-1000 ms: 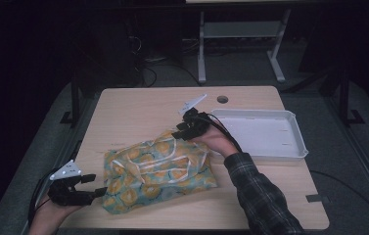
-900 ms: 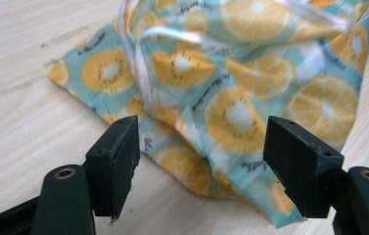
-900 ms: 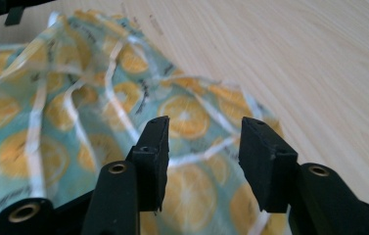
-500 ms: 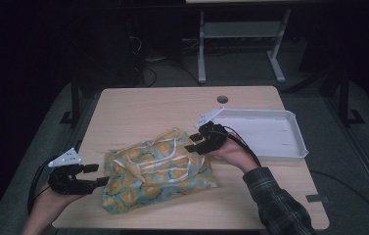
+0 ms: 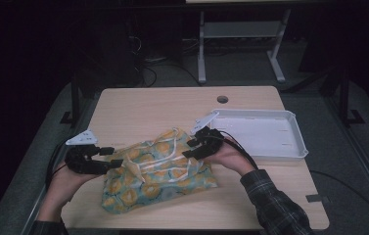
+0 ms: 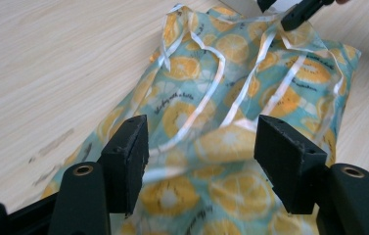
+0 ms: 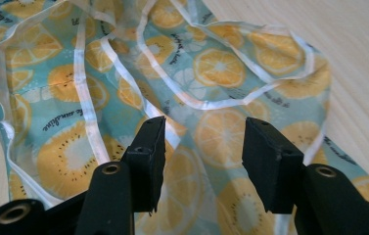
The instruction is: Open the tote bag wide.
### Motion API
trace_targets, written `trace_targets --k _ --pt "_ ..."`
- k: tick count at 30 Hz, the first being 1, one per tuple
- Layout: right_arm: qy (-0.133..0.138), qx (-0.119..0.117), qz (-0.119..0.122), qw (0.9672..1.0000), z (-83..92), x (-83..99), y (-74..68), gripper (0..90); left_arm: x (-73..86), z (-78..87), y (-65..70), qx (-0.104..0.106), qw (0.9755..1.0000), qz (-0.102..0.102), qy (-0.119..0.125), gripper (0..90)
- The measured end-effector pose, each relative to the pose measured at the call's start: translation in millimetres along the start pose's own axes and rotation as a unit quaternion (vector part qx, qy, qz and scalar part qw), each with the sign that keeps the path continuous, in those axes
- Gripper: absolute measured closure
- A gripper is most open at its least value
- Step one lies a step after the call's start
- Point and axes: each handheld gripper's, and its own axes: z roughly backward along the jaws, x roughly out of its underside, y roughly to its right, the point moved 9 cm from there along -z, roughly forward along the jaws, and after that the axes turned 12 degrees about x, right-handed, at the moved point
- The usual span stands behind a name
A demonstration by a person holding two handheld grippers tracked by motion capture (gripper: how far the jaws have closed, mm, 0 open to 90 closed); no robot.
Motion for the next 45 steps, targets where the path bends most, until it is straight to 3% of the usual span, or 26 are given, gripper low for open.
trace_targets --k 7,15,18,20,24,31,35,40,41,45 --pt "-0.016 -0.002 0.006 0.9998 -12.3 4.6 -6.6 52.1 -5.4 -22.6 -5.7 0.012 0.9998 0.006 -0.015 38.0" --pt "-0.034 0.004 0.020 0.9992 -18.3 13.0 -6.0 75.8 -0.2 -46.3 -15.6 0.016 0.9982 0.008 -0.057 38.2" --pt "-0.039 0.002 0.027 0.9989 -18.4 15.6 -7.0 81.9 4.2 -55.6 -15.1 0.026 0.9977 0.015 -0.060 37.9" --pt "-0.038 0.002 0.033 0.9987 -19.1 16.4 -7.3 85.1 11.2 -58.3 -15.5 0.030 0.9966 0.013 -0.076 37.7" --pt "-0.037 0.004 0.036 0.9987 -17.4 16.5 -6.7 87.1 19.7 -59.1 -12.9 0.037 0.9959 0.019 -0.080 34.7" --pt "-0.036 0.002 0.033 0.9988 -15.7 16.6 -7.0 87.2 37.9 -61.8 -19.9 0.021 0.9930 0.006 -0.116 34.0" --pt "-0.035 0.001 0.033 0.9988 -15.9 16.7 -7.1 87.3 39.6 -61.3 -22.3 0.016 0.9925 0.001 -0.121 53.4" --pt "-0.030 0.005 0.035 0.9989 -14.9 15.5 -5.5 87.7 39.6 -55.2 -21.9 0.035 0.9915 -0.005 -0.126 84.9" --pt "-0.030 0.004 0.034 0.9990 -14.7 15.6 -5.6 87.8 39.2 -54.6 -21.0 0.037 0.9920 0.001 -0.121 88.6" --pt "-0.026 0.007 0.034 0.9991 -13.4 14.8 -5.0 88.0 36.2 -48.2 -19.8 0.039 0.9927 -0.005 -0.114 89.7"
